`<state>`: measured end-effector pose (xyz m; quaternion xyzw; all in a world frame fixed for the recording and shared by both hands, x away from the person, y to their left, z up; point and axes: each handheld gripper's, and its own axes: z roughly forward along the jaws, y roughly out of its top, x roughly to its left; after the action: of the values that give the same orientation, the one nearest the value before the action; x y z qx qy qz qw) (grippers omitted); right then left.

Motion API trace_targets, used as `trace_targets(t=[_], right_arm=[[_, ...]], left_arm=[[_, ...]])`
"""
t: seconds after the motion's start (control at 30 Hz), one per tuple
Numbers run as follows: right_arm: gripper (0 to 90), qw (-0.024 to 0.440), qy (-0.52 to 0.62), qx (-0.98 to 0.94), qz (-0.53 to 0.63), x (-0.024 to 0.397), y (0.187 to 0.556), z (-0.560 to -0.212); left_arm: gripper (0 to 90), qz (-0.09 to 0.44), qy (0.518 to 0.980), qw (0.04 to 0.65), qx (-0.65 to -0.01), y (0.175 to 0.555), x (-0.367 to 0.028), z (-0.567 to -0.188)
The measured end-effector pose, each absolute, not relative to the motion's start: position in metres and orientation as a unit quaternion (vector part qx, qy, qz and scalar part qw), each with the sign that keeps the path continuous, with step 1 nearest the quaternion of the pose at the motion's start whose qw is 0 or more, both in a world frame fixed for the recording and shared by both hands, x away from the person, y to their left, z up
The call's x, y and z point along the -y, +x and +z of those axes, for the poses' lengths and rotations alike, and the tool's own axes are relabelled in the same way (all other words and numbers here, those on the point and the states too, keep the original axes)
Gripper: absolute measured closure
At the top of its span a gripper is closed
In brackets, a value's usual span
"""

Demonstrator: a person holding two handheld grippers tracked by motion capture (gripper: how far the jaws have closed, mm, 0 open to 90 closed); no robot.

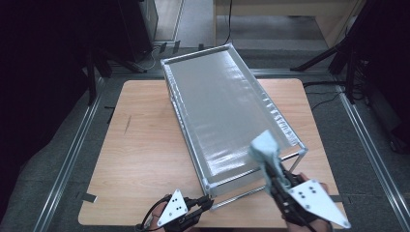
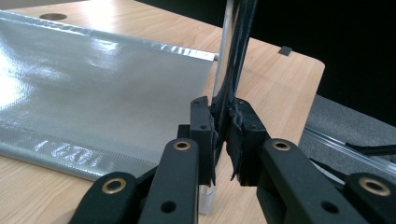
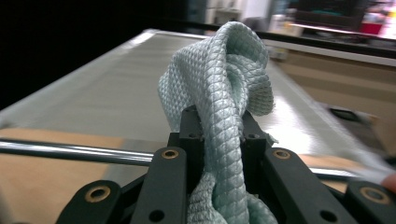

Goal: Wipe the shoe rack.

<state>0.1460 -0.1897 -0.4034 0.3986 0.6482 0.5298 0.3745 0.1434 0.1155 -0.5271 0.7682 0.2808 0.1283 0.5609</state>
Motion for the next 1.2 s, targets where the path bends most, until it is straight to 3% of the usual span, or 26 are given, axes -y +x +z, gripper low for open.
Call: trace_targets(t=[0.17, 0.53, 0.63, 0.8, 1.03, 1.2], right_arm=[[77.8, 0.354, 0.454, -0.631, 0.52, 0.215, 0.151, -0.413], [77.3, 0.285, 0.361, -0.694, 0.554, 0.145, 0.134, -0.424], [77.1, 0.297, 0.347, -0.708, 0.538, 0.136, 0.13, -0.421], [76.8, 0.298, 0.371, -0.696, 0.538, 0.156, 0.141, -0.42], [76.6, 0.339, 0.458, -0.645, 0.508, 0.216, 0.168, -0.423], [76.7, 0.329, 0.483, -0.64, 0.499, 0.233, 0.174, -0.427]], left_arm=[[81.2, 0.12, 0.77, 0.563, -0.275, 0.148, -0.112, -0.527], [81.1, 0.115, 0.77, 0.564, -0.276, 0.148, -0.108, -0.528], [81.2, 0.116, 0.77, 0.564, -0.275, 0.146, -0.11, -0.528], [81.3, 0.12, 0.773, 0.561, -0.272, 0.144, -0.112, -0.528], [81.3, 0.118, 0.773, 0.561, -0.27, 0.142, -0.115, -0.528], [81.2, 0.119, 0.773, 0.562, -0.271, 0.142, -0.116, -0.529]])
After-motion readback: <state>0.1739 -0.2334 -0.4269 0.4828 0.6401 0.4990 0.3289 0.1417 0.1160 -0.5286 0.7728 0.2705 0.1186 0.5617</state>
